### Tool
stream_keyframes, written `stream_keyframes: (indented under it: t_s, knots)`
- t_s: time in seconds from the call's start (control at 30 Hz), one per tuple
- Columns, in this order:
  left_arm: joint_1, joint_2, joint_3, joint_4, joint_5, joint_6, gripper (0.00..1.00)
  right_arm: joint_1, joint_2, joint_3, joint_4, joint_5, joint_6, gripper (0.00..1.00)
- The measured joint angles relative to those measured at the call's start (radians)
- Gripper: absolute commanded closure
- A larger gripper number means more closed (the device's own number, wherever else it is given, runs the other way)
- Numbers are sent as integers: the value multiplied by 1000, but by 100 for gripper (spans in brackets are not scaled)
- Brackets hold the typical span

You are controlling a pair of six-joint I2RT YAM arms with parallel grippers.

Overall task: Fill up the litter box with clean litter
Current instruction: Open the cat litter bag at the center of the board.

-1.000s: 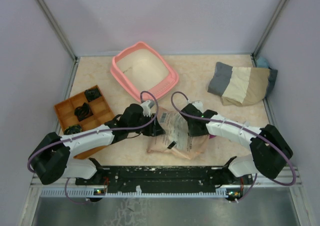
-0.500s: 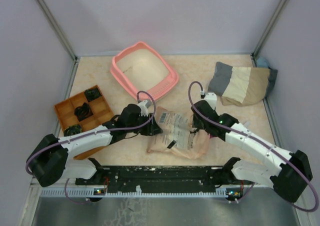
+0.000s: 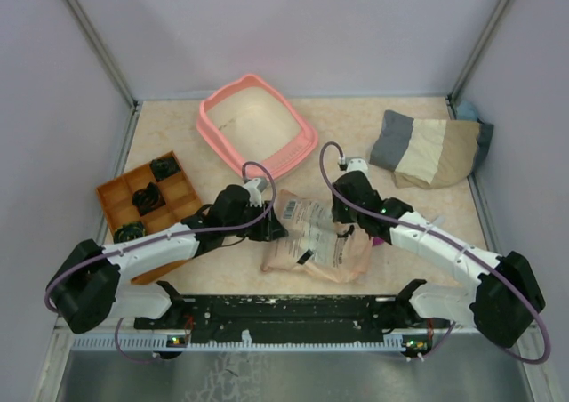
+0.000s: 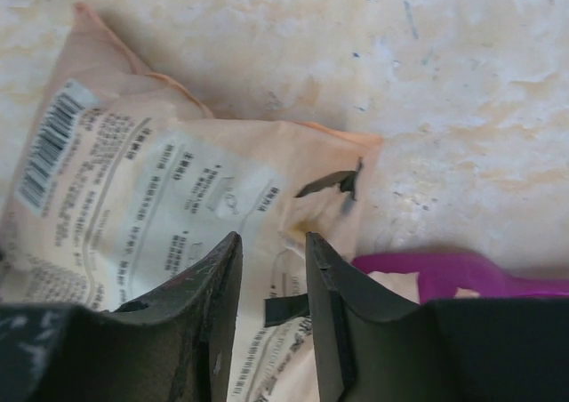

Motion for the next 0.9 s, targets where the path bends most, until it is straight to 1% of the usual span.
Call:
stream_keyframes:
  t_s: [0.1, 0.23, 0.33, 0.57, 0.9]
  knots:
    - [5, -6, 0, -9, -8, 0, 51, 1, -7, -17, 57, -51, 11, 73]
    - [13, -11, -3, -21, -19, -4, 51, 15, -6, -47, 111, -63, 50, 73]
    - [15, -11, -6, -24, -22, -6, 51, 21, 31, -48, 119, -42, 71, 70]
    - [19, -11, -15, -58, -33, -6, 51, 24, 144, -48, 98, 61, 101, 65]
    - [26, -15, -16, -68, -41, -6, 51, 23, 216, -60, 124, 105, 113, 64]
